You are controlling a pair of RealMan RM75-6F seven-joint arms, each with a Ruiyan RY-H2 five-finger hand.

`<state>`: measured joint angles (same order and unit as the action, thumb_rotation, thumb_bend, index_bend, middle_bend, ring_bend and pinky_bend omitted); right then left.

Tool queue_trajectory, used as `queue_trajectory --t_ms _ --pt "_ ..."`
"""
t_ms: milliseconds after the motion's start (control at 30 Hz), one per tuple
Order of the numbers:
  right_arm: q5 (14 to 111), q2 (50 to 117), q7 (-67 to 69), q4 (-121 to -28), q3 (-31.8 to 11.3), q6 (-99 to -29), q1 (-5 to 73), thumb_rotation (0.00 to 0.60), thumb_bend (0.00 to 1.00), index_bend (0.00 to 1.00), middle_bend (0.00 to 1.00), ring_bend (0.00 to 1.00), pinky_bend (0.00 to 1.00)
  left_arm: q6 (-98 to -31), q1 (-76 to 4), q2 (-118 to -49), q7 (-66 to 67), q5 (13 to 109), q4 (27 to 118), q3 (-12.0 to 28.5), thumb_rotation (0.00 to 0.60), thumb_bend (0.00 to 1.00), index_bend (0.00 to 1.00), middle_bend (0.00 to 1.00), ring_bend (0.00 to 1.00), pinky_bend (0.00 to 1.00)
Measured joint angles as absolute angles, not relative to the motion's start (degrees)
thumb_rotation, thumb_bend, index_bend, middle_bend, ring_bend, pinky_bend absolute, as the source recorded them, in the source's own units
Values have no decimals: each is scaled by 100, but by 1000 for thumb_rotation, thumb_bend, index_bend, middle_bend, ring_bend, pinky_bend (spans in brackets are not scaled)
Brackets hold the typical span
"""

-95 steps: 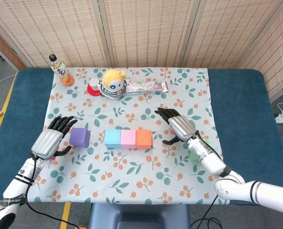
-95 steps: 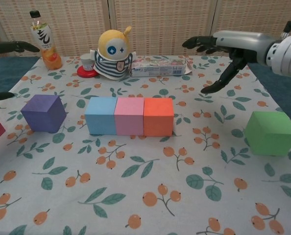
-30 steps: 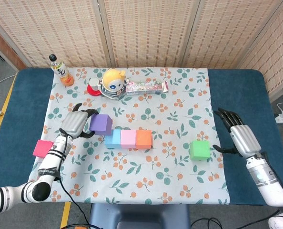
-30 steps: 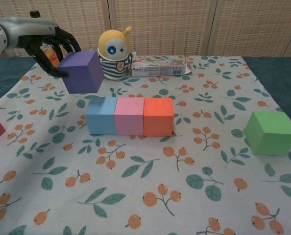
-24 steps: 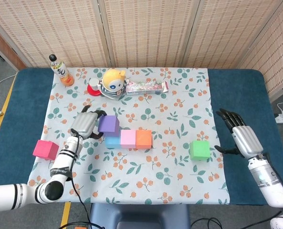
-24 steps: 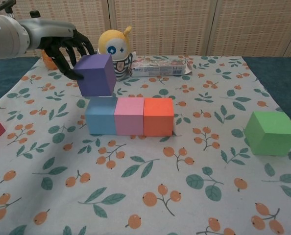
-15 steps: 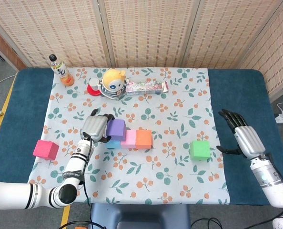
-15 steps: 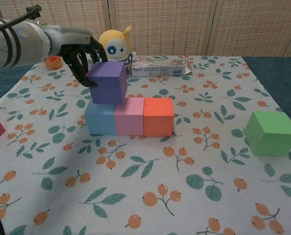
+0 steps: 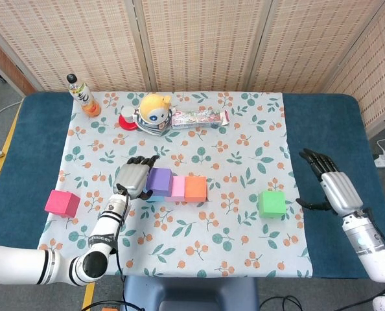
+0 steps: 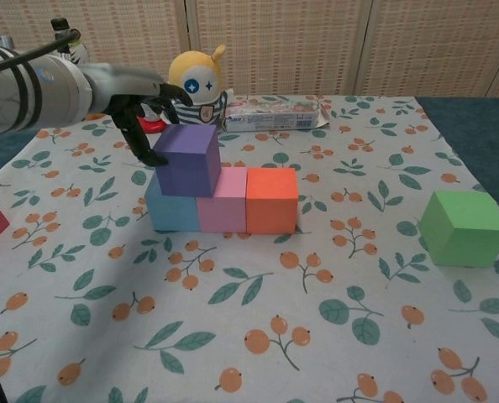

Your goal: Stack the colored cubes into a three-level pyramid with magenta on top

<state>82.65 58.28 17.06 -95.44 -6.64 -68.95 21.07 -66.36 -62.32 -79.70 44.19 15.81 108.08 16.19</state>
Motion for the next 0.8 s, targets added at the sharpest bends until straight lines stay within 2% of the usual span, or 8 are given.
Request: queue_trajectory --t_ms 200,433,600,800 --pt "8267 5800 1756 -9560 -691 -6931 2084 600 50 0 0 0 0 -6416 -6191 -7684 4365 1882 10986 1509 600 321 8 50 0 73" --pt "8245 5778 1768 -9572 -709 -6917 2076 600 50 0 0 0 0 -5786 -6289 -7381 4514 2208 10907 1164 600 319 57 66 0 46" --pt "8217 5796 1745 -9564 -717 -6880 2084 600 50 0 0 0 0 -5556 -6343 -7433 4293 2477 10650 1094 600 321 78 87 12 45" --pt "8185 5784 1722 -9572 -741 -6864 2089 600 50 0 0 0 0 -5500 -6468 -7537 4239 2546 10438 994 600 320 135 161 65 44"
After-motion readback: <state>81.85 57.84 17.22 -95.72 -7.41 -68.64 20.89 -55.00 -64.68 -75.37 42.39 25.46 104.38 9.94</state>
